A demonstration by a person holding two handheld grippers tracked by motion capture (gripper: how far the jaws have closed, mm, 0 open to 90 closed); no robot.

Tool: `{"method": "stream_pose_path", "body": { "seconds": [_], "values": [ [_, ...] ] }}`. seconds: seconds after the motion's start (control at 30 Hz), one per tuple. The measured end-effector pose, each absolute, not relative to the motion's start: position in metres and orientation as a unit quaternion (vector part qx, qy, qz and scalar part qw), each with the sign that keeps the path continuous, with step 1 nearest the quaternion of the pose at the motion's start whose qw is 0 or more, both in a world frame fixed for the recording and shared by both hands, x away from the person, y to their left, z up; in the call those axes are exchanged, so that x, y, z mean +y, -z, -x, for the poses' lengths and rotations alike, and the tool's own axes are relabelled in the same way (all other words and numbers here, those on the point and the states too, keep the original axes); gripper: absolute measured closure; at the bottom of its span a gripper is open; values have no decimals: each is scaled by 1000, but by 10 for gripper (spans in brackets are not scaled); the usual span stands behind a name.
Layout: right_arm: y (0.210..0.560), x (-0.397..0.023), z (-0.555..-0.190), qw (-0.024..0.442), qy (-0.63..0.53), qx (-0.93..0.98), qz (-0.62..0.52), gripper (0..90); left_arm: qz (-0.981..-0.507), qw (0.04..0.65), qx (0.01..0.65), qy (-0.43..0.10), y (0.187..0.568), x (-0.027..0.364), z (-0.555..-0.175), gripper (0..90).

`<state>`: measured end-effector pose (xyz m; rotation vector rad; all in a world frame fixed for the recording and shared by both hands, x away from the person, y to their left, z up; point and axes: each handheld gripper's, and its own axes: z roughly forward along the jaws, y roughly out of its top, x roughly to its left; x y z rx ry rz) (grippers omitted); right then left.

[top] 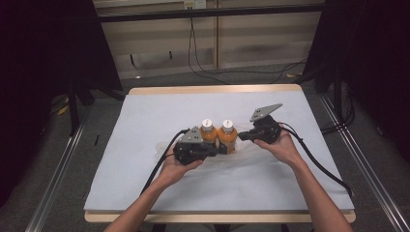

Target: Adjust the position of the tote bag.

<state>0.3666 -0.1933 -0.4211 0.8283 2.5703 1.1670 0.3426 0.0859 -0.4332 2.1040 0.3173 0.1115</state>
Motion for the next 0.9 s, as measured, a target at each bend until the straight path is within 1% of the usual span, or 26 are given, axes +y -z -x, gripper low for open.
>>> {"method": "stream_pose_path", "body": {
  "seconds": [0.2,0.33,0.4,0.43,0.5,0.63,0.77,0.9],
  "values": [
    [429,-186,-378,91,-393,869,-286,900,-875,467,109,-64,436,70,-337,900],
    [435,-181,-379,88,-391,870,-286,900,-874,465,121,-70,441,71,-340,900],
    [440,-179,-380,88,-386,873,-285,900,-875,458,125,-90,445,70,-338,900],
    [441,-178,-381,86,-384,874,-286,900,-877,454,126,-92,446,71,-338,900],
    [444,-177,-382,85,-381,875,-286,900,-883,437,122,-124,449,69,-337,900],
    [450,-175,-385,85,-373,877,-289,900,-887,431,131,-104,458,69,-341,900],
    [457,-173,-390,81,-373,875,-299,900,-895,417,125,-97,466,68,-337,900],
    [463,-173,-395,77,-371,873,-307,900,-900,405,121,-102,471,66,-333,900]
  ]
}}
